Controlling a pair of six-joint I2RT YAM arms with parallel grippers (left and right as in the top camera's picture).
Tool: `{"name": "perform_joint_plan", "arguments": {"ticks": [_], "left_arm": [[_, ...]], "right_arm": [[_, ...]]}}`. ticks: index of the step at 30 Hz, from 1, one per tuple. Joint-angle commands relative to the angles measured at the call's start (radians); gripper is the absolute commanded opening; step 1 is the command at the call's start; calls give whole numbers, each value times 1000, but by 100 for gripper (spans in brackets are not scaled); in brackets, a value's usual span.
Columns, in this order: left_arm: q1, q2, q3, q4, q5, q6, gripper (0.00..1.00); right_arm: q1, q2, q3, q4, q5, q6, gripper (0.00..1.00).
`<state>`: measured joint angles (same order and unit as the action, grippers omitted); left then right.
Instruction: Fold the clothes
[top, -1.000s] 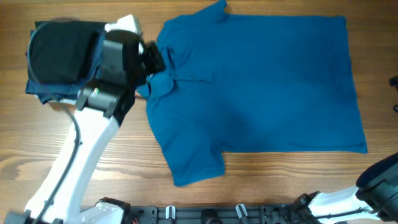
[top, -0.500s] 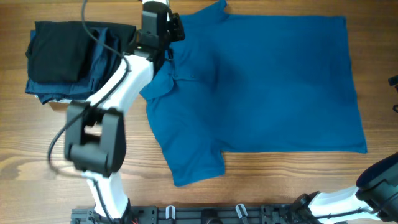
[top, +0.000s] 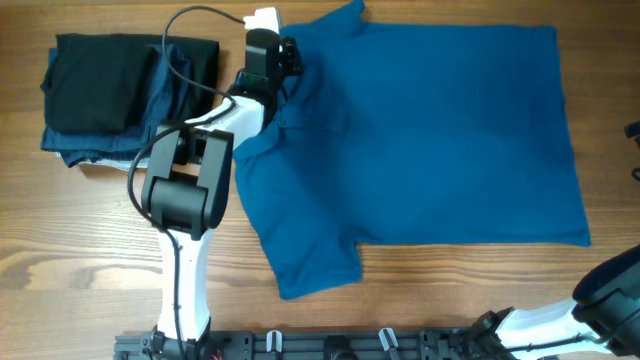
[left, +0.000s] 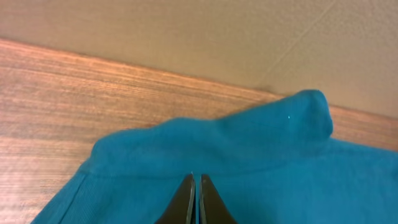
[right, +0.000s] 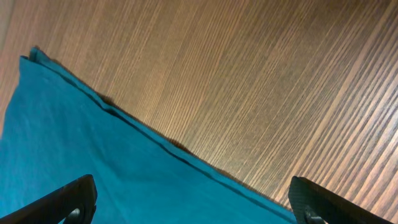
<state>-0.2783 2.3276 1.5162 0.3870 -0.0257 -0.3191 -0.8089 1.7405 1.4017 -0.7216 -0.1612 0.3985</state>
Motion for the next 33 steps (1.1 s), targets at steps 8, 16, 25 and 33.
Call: {"name": "perform_joint_plan", "arguments": {"ticks": [8,16,25,33], "left_arm": [[15,42,560,-727,40,57,4],[30,69,678,-853,55,84,4],[36,236,678,-795,74,84,4],[36,284,678,-791,74,80,4]], "right_arm": [[-7,-10,12,0,-13,-3,100],[-7,-10,12,0,-12,-3,100],[-7,-10,12,0,-12,-3,100],[-7,-10,12,0,-12,-3,100]]}}
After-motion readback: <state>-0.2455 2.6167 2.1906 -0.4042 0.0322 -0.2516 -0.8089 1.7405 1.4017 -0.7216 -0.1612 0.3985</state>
